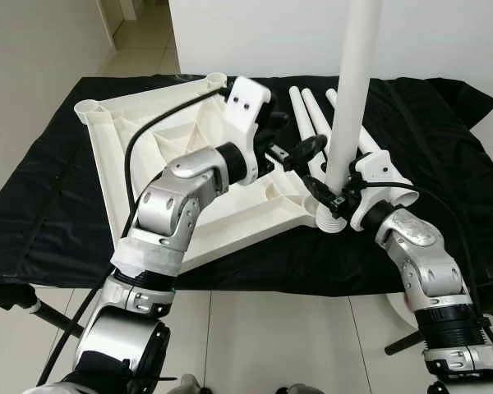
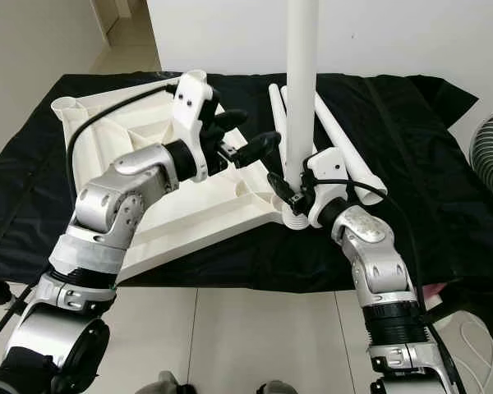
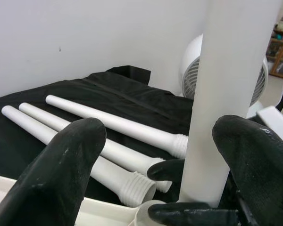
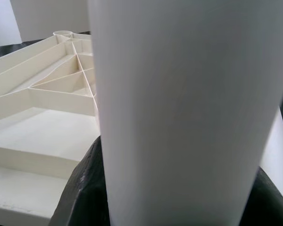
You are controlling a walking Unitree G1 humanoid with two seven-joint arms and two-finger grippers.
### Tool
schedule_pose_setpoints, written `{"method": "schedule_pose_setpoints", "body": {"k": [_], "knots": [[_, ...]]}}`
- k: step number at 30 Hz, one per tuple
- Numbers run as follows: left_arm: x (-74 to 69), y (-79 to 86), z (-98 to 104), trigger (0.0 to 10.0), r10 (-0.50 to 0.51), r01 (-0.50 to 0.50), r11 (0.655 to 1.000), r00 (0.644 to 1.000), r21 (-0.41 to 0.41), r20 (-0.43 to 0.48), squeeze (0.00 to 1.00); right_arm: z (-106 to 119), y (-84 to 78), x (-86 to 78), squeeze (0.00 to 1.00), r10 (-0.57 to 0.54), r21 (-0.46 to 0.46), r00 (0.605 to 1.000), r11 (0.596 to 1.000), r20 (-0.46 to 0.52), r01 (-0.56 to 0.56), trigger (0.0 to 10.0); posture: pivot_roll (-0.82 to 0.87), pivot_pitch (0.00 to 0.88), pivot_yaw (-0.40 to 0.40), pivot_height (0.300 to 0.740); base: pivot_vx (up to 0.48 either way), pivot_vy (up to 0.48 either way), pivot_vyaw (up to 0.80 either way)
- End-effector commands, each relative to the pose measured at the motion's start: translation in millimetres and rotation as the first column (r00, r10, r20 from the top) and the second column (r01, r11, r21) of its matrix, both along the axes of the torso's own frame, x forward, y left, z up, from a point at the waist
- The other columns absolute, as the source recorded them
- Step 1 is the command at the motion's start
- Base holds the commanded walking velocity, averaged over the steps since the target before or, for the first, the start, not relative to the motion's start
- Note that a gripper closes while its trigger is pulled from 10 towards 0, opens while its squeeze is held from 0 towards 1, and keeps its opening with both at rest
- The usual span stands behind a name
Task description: Building children table
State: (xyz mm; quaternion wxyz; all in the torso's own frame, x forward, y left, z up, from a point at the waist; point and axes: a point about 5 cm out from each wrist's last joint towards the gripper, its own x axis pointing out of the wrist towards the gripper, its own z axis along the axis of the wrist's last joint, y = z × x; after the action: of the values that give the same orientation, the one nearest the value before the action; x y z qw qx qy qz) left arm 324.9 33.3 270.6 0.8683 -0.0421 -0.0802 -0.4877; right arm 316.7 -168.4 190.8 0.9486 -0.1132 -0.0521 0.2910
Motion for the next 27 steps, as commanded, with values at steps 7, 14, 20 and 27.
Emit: {"method": "schedule_pose_setpoints", "body": {"k": [7, 14, 20, 27], "knots": [[-16.5, -7.0, 13, 10.0, -0.192, 0.192, 0.98, 0.981, -0.059, 0.001, 0.0, -10, 10.1, 1.6, 0.0, 0.021, -0.025, 0.999, 0.999, -0.042, -0.022, 10.0, -0.16, 0.023, 0.08, 0.74, 0.0, 0.0, 0.0], [-21.7, -11.8, 19, 10.0, -0.226, 0.225, 0.971, 0.974, -0.083, -0.001, 0.0, -9, 19.1, 2.4, 0.0, 0.06, -0.093, 0.998, 0.994, -0.03, -0.063, 10.0, -0.16, 0.017, 0.083, 0.74, 0.0, 0.0, 0.0], [-20.5, -13.7, 30, 10.0, -0.202, 0.201, 0.972, 0.979, -0.119, 0.002, 0.0, -9, 24.9, 2.0, 0.0, 0.096, -0.167, 0.995, 0.981, -0.018, -0.098, 10.0, -0.16, 0.0, 0.084, 0.74, 0.0, 0.0, 0.0], [-17.8, -9.7, 42, 10.0, -0.145, 0.144, 0.977, 0.989, -0.16, 0.009, 0.0, -8, 25.4, 2.3, 0.0, 0.101, -0.184, 0.995, 0.977, -0.018, -0.103, 10.0, -0.16, 0.0, 0.083, 0.74, 0.0, 0.0, 0.0]]}}
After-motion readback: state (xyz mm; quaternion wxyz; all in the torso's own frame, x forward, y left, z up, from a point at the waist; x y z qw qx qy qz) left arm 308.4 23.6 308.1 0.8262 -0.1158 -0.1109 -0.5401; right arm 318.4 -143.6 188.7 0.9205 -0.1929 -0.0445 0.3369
